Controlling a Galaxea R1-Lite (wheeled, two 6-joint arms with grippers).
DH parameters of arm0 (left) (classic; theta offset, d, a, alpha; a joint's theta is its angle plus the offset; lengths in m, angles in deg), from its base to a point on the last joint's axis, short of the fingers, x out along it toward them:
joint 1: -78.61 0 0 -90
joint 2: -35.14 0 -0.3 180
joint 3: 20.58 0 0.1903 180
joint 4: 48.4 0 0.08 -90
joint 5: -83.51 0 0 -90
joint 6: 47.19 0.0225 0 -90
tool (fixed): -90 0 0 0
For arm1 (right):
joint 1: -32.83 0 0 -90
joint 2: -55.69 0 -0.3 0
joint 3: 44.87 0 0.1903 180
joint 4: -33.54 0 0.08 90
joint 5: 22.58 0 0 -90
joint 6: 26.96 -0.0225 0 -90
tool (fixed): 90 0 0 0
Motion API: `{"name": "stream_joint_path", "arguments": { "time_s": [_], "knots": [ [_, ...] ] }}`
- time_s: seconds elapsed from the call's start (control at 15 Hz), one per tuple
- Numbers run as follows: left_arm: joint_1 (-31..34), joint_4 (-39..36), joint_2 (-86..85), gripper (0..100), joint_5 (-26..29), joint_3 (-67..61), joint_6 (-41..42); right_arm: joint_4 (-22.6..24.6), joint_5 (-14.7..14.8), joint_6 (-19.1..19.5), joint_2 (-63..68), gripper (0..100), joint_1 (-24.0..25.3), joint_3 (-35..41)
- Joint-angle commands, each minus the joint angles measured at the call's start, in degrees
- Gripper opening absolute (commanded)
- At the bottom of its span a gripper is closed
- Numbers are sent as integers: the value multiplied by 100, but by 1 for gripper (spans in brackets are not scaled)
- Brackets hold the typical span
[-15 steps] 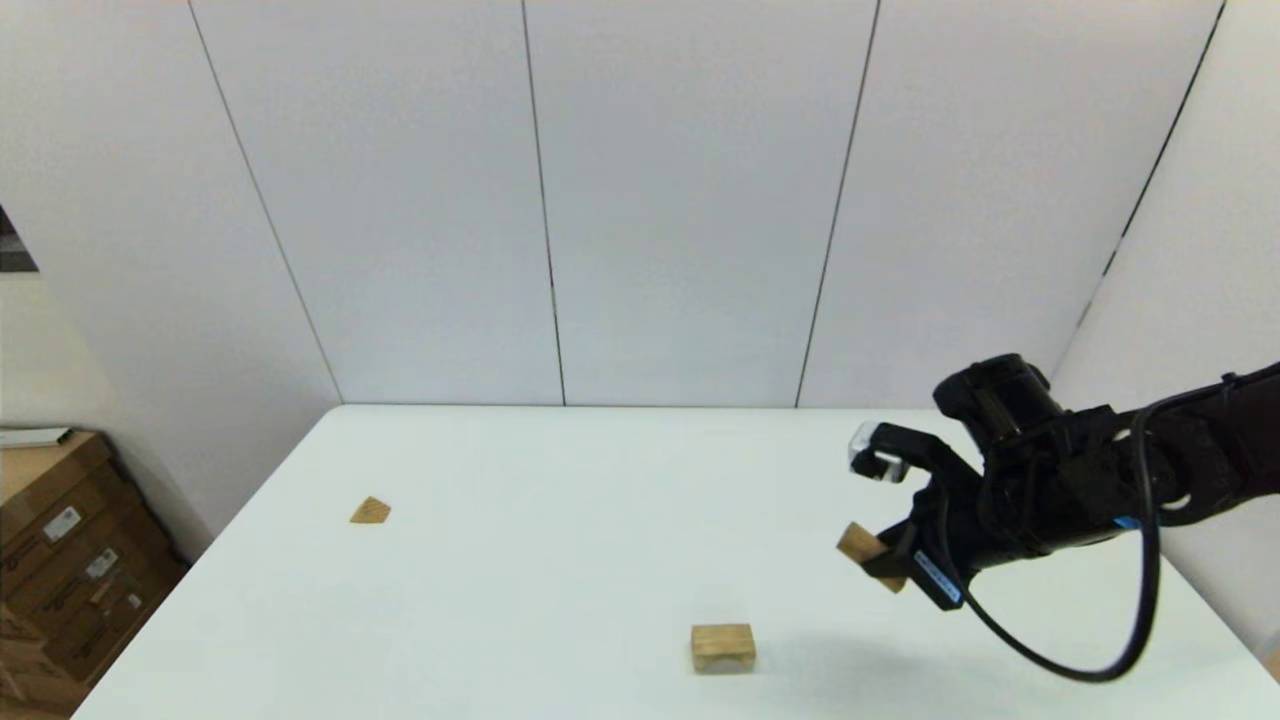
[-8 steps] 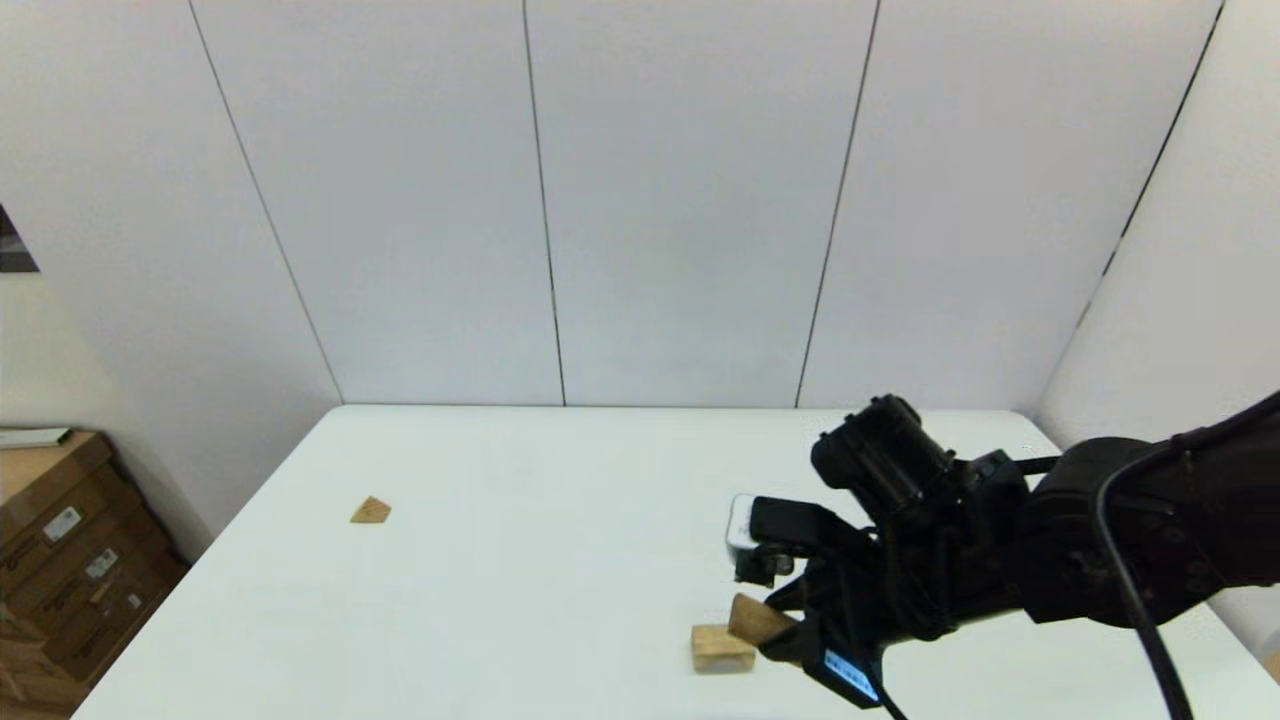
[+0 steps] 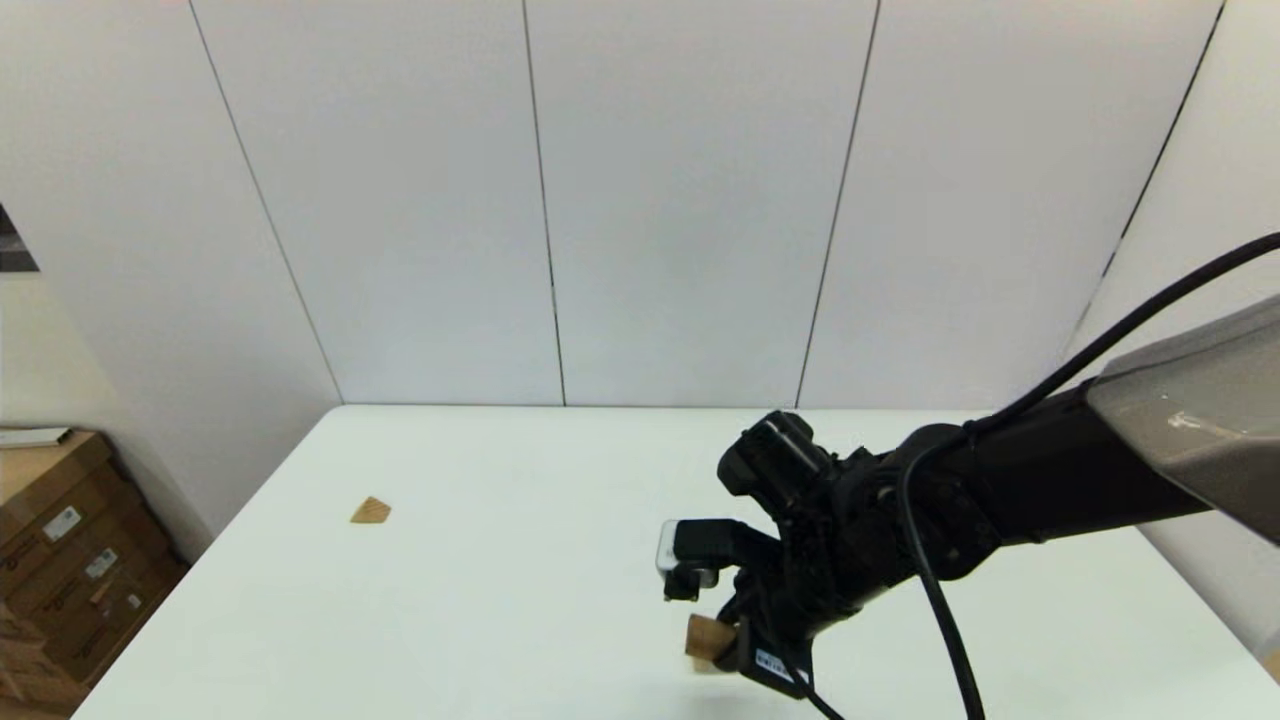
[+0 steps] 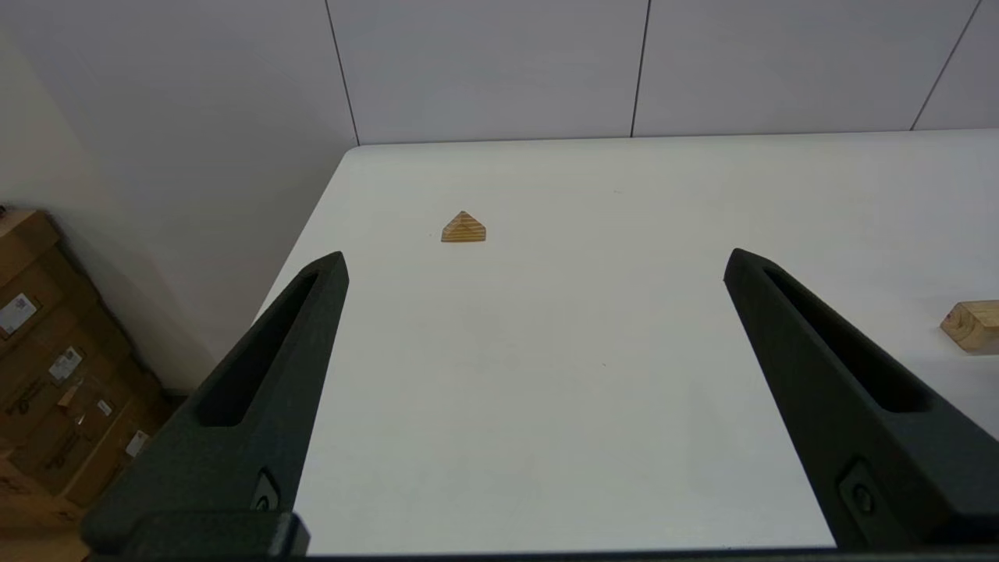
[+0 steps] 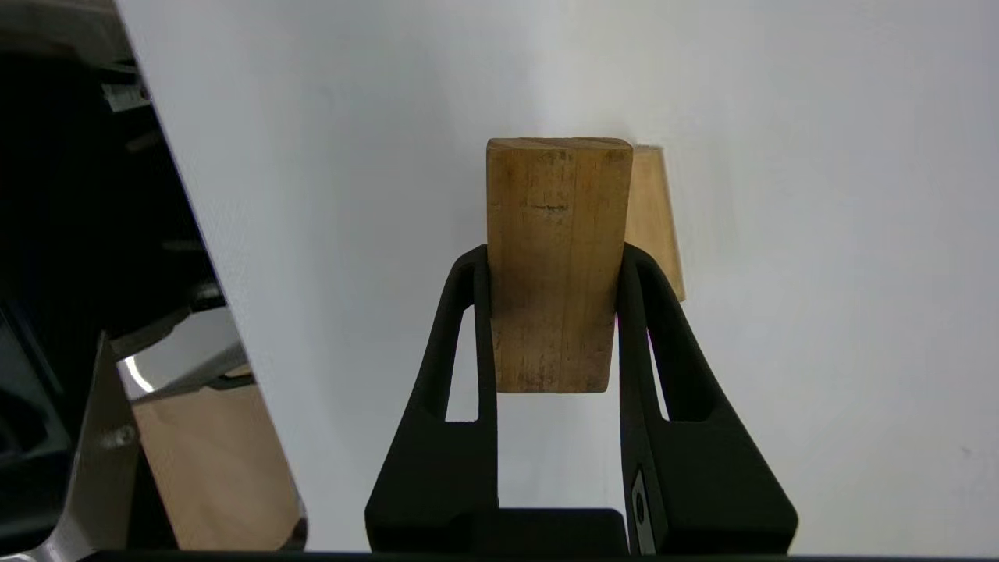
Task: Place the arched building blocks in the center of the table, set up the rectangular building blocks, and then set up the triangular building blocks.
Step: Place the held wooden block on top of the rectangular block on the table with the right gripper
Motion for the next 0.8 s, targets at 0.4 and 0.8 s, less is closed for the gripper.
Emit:
{"name": "stream_joint_path", "arguments": {
  "time_s": [0.4, 0.8],
  "knots": [
    [1, 2, 9, 100, 1, 0, -2, 0, -1, 226, 629, 0, -415, -344],
    [1, 2, 9, 100, 1, 0, -2, -9, -10, 393, 734, 0, -406, -344]
  ]
}}
